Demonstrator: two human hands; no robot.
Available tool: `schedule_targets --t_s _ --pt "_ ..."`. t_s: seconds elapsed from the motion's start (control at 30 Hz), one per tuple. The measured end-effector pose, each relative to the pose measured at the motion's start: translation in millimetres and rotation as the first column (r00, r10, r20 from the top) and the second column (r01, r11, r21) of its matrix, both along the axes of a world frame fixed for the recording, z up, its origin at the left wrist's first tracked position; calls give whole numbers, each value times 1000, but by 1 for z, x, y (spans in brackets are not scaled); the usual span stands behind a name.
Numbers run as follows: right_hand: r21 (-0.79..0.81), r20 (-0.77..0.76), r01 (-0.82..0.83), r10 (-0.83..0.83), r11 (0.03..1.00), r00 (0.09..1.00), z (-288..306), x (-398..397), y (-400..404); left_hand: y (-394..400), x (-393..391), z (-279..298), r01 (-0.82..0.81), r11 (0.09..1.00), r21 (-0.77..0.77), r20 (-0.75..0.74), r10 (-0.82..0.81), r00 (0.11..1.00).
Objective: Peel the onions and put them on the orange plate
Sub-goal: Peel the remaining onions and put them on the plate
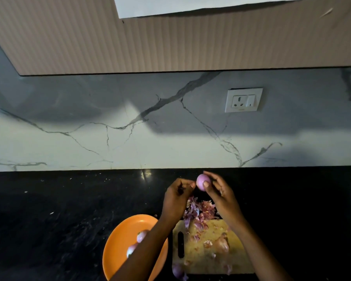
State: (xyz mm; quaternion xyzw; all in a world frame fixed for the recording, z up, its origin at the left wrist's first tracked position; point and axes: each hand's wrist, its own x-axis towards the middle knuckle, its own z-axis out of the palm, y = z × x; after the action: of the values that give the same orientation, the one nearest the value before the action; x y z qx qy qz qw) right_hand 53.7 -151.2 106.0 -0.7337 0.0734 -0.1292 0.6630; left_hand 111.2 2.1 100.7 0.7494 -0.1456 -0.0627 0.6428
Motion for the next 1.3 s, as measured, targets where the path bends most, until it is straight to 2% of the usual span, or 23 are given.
schedule_targets --t_s 0.13,0.23,0.3,0.4,0.5,0.57,0.63,0.73,0.9,1.17,1.3 --pt "0 27 -20 20 1000 999 1 0 5 -1 -4 -4 -76 997 29 23 75 997" --pt "-66 53 -9 13 998 999 1 2 11 -4 -6 -6 -145 987 65 18 144 989" --pt "-153 77 8 4 988 997 -1 5 15 -6 -4 -6 -161 986 48 -74 164 984" --pt "-261 80 3 18 965 997 -7 9 20 -12 -4 -5 -185 977 -104 -370 134 919" --pt "-190 80 15 0 982 997 -10 4 24 -18 -4 -11 -184 978 -96 -472 118 874" --pt "-84 74 -24 30 996 997 -3 -1 25 -12 -1 -26 -235 972 -13 -520 194 832" --pt "-43 86 -46 50 998 995 8 -5 25 -3 0 -41 -276 961 7 -566 231 791" --pt "-69 77 3 2 998 997 18 -3 18 5 2 -50 -241 970 14 -542 210 814" --pt "-115 65 124 -117 986 991 10 3 8 5 2 -15 -138 988 -69 -459 91 884" --pt "-245 73 104 -88 964 993 3 6 6 -6 0 14 94 984 -152 -321 -139 937" --pt "-298 125 110 -75 948 989 4 3 4 -9 -2 12 82 982 -171 -339 -136 931"
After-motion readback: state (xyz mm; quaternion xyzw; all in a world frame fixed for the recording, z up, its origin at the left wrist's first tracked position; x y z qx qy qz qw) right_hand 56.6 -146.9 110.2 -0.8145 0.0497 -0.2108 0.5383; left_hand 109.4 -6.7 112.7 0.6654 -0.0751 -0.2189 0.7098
